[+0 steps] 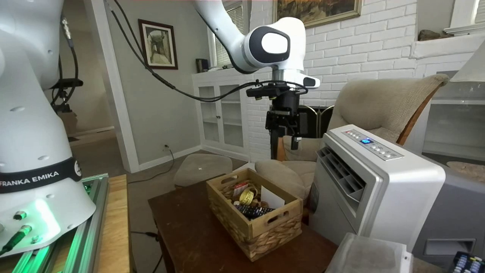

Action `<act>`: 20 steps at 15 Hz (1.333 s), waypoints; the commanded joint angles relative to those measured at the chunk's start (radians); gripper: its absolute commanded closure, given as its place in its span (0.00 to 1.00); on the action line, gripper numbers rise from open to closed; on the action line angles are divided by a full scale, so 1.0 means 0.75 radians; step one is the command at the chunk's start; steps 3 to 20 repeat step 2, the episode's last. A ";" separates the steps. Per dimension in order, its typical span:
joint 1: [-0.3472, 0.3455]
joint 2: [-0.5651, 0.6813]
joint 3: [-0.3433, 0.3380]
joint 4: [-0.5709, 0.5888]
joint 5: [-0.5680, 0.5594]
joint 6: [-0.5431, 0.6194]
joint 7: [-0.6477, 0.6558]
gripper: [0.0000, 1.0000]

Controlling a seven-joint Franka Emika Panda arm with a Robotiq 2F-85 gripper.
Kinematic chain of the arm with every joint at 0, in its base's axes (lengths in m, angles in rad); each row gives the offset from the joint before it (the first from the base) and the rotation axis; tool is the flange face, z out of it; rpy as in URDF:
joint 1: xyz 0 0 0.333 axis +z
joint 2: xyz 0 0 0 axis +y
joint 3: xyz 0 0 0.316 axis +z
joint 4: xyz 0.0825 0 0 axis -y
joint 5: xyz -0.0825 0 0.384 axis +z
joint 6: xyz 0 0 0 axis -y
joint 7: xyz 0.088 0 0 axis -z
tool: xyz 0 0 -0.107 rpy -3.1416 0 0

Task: Turn the basket to the left, then turn on the air cooler, and finally put one remote in the basket

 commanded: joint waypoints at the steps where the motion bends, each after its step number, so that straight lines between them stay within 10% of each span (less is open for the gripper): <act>1: -0.015 0.007 0.014 0.009 0.004 -0.004 0.012 0.00; 20: -0.017 0.012 0.014 0.013 0.010 -0.004 0.020 0.00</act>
